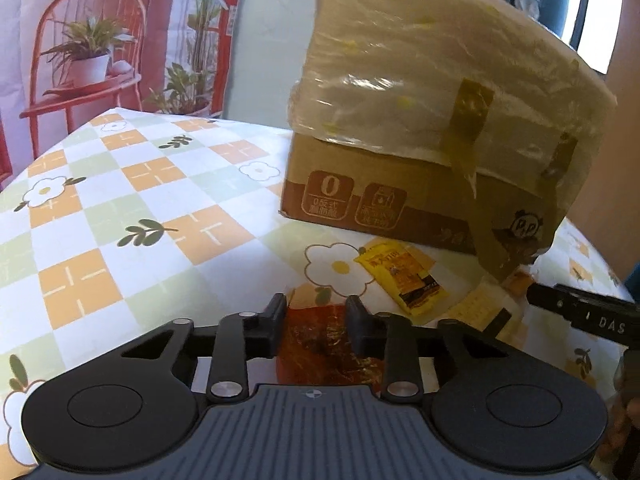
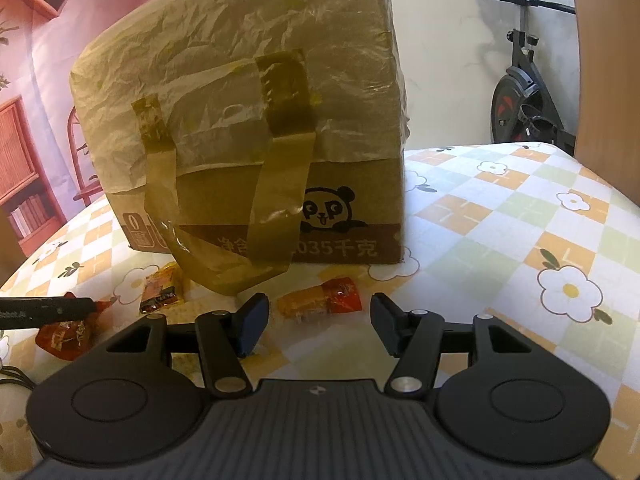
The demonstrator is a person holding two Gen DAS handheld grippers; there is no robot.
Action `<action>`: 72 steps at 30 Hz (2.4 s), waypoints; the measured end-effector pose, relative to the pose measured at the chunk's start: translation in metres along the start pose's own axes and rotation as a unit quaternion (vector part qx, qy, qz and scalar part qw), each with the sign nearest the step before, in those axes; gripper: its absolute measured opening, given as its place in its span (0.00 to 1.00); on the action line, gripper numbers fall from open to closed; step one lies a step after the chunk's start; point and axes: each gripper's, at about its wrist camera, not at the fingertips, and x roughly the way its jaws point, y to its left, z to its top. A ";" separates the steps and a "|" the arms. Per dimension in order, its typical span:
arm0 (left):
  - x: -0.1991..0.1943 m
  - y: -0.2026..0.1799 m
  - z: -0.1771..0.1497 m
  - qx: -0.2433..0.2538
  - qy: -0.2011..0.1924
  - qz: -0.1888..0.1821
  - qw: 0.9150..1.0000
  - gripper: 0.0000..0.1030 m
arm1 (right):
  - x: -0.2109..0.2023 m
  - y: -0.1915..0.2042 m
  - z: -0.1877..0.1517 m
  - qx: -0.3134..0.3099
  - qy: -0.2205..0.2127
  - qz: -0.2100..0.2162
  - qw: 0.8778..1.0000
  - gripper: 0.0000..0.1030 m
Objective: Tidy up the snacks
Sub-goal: 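Grasp the red candy bag with the left tool, then grasp the cracker pack with the right tool while the left tool holds the red bag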
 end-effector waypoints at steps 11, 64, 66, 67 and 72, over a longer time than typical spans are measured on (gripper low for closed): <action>0.002 0.027 -0.007 -0.053 0.003 0.000 0.999 0.13 | -0.011 0.031 0.009 -0.024 0.026 0.002 0.999 0.58; -0.001 0.052 -0.012 -0.088 -0.016 -0.001 0.996 0.13 | 0.014 0.080 0.012 0.057 0.105 -0.005 0.993 0.77; -0.001 0.052 -0.013 -0.089 -0.016 -0.002 0.996 0.13 | 0.020 0.080 0.015 0.071 0.111 -0.009 0.991 0.77; -0.001 0.052 -0.012 -0.089 -0.017 -0.002 0.996 0.13 | 0.023 0.081 0.016 0.070 0.113 -0.013 0.991 0.77; -0.001 0.052 -0.012 -0.090 -0.017 -0.002 0.996 0.13 | 0.033 0.089 0.017 0.050 0.113 -0.027 0.992 0.79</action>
